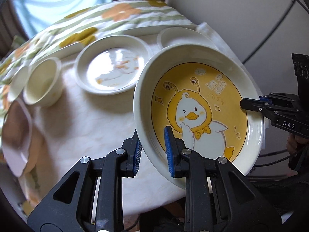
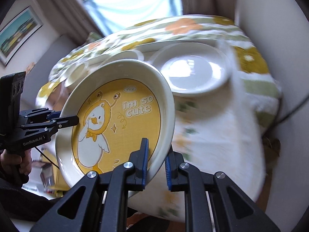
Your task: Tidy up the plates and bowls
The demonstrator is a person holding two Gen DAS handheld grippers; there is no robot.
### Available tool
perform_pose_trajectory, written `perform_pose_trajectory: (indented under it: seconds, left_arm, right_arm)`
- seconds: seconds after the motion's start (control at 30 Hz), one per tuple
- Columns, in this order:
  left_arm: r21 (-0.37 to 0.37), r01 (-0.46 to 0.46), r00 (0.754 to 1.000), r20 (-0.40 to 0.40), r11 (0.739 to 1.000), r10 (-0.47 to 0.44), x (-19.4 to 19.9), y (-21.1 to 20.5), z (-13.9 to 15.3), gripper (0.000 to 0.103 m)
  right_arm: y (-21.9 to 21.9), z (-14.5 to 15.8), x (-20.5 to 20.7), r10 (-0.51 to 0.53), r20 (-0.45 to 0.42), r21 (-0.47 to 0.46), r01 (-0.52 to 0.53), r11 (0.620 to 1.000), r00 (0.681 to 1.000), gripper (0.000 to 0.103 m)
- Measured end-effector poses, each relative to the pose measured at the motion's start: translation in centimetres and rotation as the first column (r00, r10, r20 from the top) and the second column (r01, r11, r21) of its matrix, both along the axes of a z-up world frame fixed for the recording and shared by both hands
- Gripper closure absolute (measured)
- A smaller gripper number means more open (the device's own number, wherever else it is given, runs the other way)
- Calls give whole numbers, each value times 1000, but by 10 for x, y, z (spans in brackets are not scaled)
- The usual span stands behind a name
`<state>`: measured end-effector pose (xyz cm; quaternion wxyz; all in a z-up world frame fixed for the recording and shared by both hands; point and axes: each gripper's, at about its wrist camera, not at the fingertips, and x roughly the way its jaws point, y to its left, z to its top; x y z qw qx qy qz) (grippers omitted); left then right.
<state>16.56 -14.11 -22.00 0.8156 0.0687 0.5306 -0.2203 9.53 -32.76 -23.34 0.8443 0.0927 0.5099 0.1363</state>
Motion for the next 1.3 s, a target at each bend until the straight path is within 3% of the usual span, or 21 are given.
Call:
perform_pose_trajectory:
  seconds: [0.3,0.53,0.87,1.3]
  left_arm:
    - [28,-166,984,-58,986,167,-3,123,-23,84]
    - [31,-189,973,-127,982,191,-5,185,-58,84]
    - [15,-163,981,-100,986,164,3,209,-79,84]
    - [25,-183,978,-92,983,185,4,209,-81,84]
  right_arm:
    - [119,-24,29,156,-46,34,-154,987,987,89]
    - [174,-54,36,190,-111,40,-186,982,976,89]
    - [194,-69,45,154,-80,41,-151,988,985,89]
    - [198,-68,47,129,-104,-1,-130,992,986,87]
